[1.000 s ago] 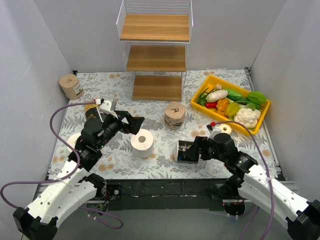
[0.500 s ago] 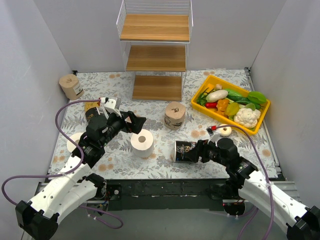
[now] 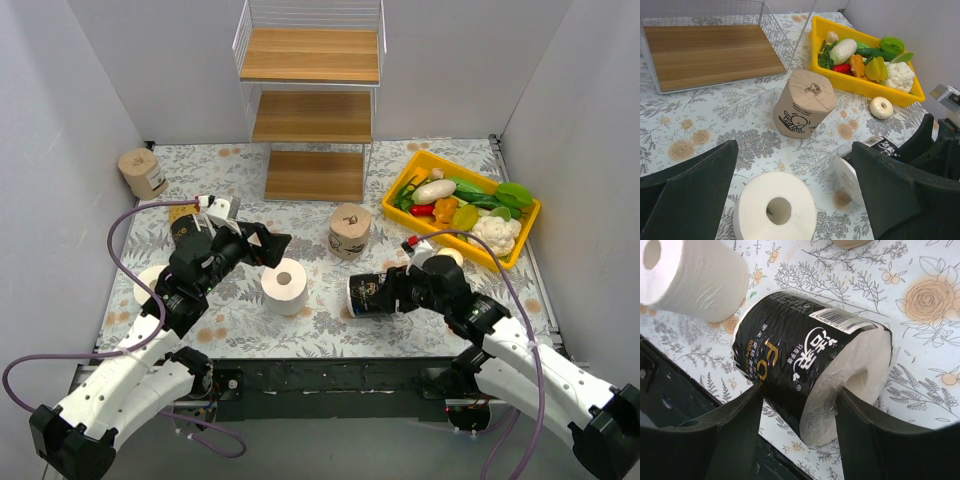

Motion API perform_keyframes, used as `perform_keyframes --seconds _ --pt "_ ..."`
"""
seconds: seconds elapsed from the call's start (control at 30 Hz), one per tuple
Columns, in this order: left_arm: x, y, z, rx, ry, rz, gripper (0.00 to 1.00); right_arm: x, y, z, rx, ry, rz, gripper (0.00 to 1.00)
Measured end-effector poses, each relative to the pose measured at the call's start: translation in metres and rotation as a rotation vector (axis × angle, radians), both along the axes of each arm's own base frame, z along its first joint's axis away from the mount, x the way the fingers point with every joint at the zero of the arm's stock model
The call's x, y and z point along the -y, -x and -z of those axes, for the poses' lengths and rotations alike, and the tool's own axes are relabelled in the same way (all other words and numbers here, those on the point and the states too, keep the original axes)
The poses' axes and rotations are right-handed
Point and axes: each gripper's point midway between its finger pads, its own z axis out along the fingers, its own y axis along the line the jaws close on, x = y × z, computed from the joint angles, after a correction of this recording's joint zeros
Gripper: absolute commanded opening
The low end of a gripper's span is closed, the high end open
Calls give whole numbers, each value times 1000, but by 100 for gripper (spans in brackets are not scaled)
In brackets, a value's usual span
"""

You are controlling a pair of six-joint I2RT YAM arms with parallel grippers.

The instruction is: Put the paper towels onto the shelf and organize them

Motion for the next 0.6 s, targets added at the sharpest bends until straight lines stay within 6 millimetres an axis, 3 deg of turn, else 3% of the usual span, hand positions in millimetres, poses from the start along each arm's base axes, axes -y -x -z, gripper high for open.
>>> perform_keyframes --seconds 0.13,0.4,0.6 --pt "-5 -1 -4 18 -3 -23 98 -7 -6 -8 2 123 -18 59" --pt "-36 -7 -16 56 9 -194 98 -32 2 -17 60 457 -97 59" --pt "-53 -12 -13 45 0 -296 98 -52 7 -13 108 653 -155 67"
